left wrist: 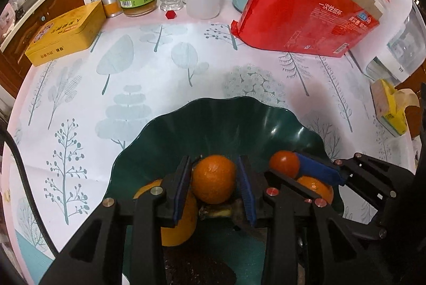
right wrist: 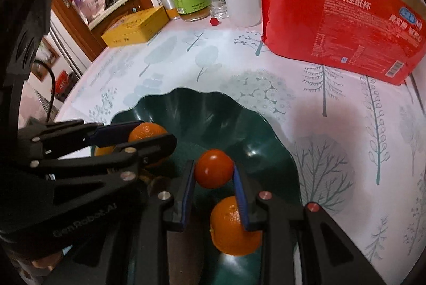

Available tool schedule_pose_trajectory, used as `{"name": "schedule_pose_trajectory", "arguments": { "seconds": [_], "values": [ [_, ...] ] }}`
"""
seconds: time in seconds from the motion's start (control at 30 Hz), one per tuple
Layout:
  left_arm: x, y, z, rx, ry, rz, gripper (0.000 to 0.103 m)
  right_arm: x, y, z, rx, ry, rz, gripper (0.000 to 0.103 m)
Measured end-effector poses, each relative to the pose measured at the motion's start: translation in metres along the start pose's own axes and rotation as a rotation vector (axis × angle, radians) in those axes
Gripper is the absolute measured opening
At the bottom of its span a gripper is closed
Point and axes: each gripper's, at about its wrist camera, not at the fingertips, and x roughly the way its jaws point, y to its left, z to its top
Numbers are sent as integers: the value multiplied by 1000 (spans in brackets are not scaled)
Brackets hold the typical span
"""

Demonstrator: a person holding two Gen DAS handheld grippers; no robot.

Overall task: Organize fruits
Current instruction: 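Release the orange from the left gripper while the right gripper releases the tomato onto the green plate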

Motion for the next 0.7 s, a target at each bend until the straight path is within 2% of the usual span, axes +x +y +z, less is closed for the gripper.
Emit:
{"name": "schedule_pose_trajectory", "arguments": {
  "seconds": [0.13, 0.17, 0.7],
  "values": [
    [-6, -1, 1, 11, -11, 9, 61, -3, 1, -2, -9, -3, -6, 32],
    [-9, -1, 1, 13, -18, 18, 64, -3, 0, -2, -4, -5, -3, 34],
    [-60, -4, -7, 8, -65, 8, 69, -45, 2, -3, 13, -70, 1, 36]
  ]
}}
